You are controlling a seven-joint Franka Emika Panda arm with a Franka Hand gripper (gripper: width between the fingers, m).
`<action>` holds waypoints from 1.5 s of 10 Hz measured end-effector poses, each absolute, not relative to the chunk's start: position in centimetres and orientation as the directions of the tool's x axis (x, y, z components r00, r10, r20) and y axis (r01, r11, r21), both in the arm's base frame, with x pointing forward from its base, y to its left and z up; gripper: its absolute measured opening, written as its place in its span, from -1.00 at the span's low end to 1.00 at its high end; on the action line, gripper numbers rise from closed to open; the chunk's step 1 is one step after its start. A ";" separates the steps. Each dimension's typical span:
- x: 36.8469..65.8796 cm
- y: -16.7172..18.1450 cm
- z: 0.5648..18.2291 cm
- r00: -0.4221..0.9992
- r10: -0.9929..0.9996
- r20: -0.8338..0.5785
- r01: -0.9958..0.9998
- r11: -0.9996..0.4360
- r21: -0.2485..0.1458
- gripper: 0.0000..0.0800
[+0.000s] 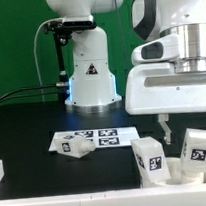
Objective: Assemble stool
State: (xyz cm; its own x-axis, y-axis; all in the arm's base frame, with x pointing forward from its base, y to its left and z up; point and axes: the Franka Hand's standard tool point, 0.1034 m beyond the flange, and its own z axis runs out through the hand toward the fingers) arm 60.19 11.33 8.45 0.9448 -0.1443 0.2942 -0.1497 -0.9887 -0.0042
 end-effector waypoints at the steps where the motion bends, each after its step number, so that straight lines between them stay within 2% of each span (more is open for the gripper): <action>1: 60.5 11.1 8.7 0.946 -0.155 0.286 -0.160 -0.987 -0.007 0.54; 3: 61.1 10.6 9.0 0.947 -0.177 0.268 -0.181 -0.983 -0.010 0.62; 6: 61.3 10.4 9.1 0.970 -0.211 0.123 -0.215 -0.977 0.016 0.62; 9: 61.3 11.2 8.4 0.969 -0.219 0.117 -0.223 -0.975 0.019 0.62; 10: 61.4 11.1 8.4 0.967 -0.225 0.118 -0.229 -0.973 0.018 0.57; 11: 61.4 11.1 8.4 0.967 -0.225 0.118 -0.229 -0.973 0.018 0.23; 12: 61.4 11.1 8.4 0.960 -0.255 0.118 -0.258 -0.966 0.013 0.23; 13: 61.3 11.2 8.4 0.938 -0.327 0.118 -0.330 -0.944 0.002 -0.18; 15: 61.3 11.0 8.4 0.875 -0.471 0.113 -0.472 -0.881 -0.025 -0.17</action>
Offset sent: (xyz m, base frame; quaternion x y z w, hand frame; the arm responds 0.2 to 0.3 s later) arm 0.0145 0.0016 -0.0054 0.0126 -0.0682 0.0308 0.9971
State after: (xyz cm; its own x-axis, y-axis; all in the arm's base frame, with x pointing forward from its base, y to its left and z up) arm 61.32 11.02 8.39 0.8748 -0.4712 0.1127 -0.4715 -0.8815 -0.0251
